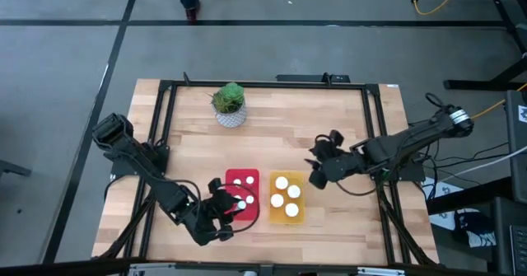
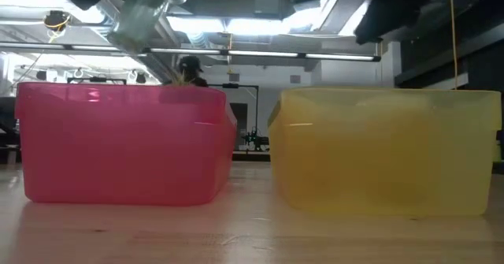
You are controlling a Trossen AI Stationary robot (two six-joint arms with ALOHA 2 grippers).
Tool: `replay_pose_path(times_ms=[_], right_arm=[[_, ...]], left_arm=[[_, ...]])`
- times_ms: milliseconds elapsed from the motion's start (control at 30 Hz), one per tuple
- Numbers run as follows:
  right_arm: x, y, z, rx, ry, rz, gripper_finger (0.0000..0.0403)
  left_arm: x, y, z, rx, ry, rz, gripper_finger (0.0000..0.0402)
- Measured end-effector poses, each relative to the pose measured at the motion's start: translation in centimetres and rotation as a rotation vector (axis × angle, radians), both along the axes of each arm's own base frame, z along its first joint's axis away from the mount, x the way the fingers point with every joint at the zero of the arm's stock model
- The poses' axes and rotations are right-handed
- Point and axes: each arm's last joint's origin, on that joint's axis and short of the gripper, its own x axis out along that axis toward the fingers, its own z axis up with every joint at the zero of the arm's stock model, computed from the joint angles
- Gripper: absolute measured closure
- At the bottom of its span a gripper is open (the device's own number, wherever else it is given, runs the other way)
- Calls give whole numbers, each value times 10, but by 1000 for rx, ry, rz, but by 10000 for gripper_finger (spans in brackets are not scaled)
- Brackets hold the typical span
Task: Pick and place medicine bottles into bin by pill shape (circle, oval)
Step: Put the blue tablet bottle into the red bin
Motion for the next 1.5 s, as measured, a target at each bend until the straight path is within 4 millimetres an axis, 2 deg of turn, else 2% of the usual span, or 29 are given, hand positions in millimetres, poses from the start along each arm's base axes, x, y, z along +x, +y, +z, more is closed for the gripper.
replay_pose_path(times_ms=[200,300,533,833,1367,1500], right_arm=[[-19,-8,4,2,64,-46,236],[-24,-10,3,-17,89,-81,236],[-29,-13,1,-36,125,-119,236],[-29,-13,1,-36,126,-119,236],[-29,-13,1,-36,125,-120,236],[-29,-13,1,-36,125,-120,236]], left_arm=[[0,-5,-4,-33,-39,-8,271],[2,-7,-14,-29,-57,5,271],[12,-14,-39,-1,-70,30,271],[17,-18,-59,52,-54,52,271],[17,-18,-60,83,-55,47,271],[17,-19,-66,115,-53,59,271]])
